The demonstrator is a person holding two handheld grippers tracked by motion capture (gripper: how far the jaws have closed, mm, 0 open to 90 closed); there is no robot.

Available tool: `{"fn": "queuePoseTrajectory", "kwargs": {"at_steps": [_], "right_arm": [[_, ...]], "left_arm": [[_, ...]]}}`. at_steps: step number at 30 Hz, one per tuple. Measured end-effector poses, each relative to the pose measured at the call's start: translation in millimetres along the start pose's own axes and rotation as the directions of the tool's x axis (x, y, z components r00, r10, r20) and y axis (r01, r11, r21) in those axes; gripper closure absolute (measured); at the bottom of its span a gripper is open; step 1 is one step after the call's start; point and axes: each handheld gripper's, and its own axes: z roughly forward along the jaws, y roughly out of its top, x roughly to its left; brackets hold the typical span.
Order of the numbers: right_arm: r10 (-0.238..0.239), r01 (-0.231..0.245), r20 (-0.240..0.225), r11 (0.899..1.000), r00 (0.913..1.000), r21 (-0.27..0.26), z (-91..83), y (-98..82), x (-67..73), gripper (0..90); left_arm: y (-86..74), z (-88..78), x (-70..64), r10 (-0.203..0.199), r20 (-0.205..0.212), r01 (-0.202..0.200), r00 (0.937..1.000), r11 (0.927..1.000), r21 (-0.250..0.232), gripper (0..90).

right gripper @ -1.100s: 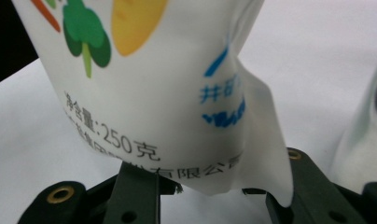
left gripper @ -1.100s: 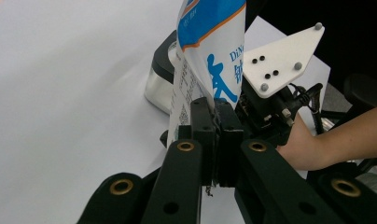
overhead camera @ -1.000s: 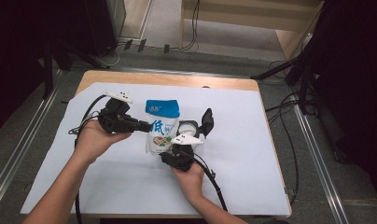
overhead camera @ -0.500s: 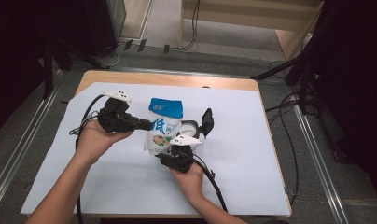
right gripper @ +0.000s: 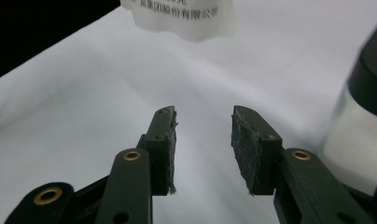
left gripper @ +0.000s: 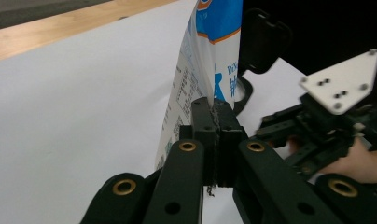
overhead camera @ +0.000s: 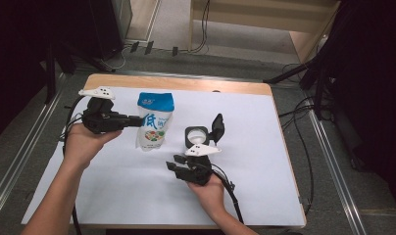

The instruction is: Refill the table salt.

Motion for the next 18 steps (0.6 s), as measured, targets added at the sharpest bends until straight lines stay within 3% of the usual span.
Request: {"fn": "queuePoseTrajectory", "kwargs": {"at_steps": [4,12,18], "right_arm": [[-0.038,0.037,0.011,0.998,0.9992,0.041,-12.9,-6.3,-3.4,60.8],[-0.021,0.023,-0.042,0.999,0.9989,0.038,-40.1,-8.8,-14.1,57.9],[0.003,-0.003,-0.027,1.0,0.9996,0.025,-61.1,-11.7,-25.9,57.5]], "left_arm": [[-3.6,0.4,14.3,-0.031,-0.047,0.031,0.9984,0.9995,-0.002,90.0],[-6.9,4.4,38.1,-0.078,-0.123,0.079,0.9894,0.9969,0.0,90.0],[-0.7,6.6,55.4,-0.107,-0.159,0.106,0.9815,0.9942,-0.013,90.0]]}}
